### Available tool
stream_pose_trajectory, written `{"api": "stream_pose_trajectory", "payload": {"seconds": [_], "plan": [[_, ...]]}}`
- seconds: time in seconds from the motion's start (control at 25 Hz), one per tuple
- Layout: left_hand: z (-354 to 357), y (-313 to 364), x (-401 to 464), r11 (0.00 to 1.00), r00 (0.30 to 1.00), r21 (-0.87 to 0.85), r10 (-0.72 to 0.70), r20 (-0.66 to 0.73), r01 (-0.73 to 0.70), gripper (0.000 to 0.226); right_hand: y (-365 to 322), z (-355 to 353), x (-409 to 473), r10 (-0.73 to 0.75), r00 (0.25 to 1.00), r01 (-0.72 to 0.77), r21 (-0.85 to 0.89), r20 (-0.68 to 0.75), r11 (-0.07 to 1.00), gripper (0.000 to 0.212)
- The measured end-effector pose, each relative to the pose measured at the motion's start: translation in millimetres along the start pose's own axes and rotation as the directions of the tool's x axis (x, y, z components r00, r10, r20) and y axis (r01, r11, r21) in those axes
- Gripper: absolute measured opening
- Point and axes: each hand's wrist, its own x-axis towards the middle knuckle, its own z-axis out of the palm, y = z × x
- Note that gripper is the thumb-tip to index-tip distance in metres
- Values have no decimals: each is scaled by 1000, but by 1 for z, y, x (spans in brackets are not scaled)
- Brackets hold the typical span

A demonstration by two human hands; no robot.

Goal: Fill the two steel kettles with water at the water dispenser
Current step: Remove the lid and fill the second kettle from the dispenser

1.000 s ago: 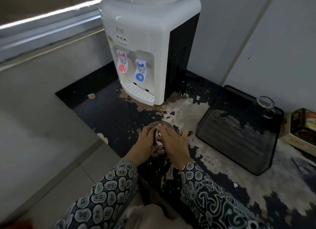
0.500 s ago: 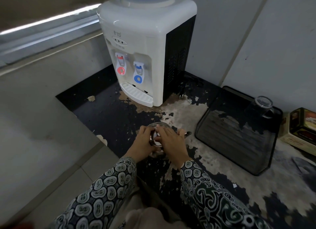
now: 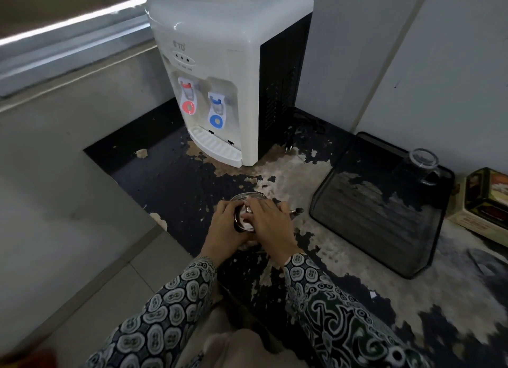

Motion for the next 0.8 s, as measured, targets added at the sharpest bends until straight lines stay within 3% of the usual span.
{"api": "stream_pose_trajectory", "payload": {"seconds": [0.24, 0.48, 0.64, 0.8], "plan": [[1, 1, 1, 1000, 1000, 2, -12, -8, 12, 76, -1, 2, 1, 23, 999, -22, 41, -25, 999, 50], [2, 1, 3, 999, 999, 8, -42, -8, 42, 79, 3, -1, 2, -26, 989, 29, -20, 148, 999, 60], [4, 1, 4, 998, 998, 15, -58, -6, 58, 77, -1, -7, 8, 169, 985, -161, 216, -19, 963, 19], [3, -1, 5, 998, 998, 6, -61, -1, 61, 82, 2, -14, 14, 136, 990, -140, 248, 32, 959, 15]]}}
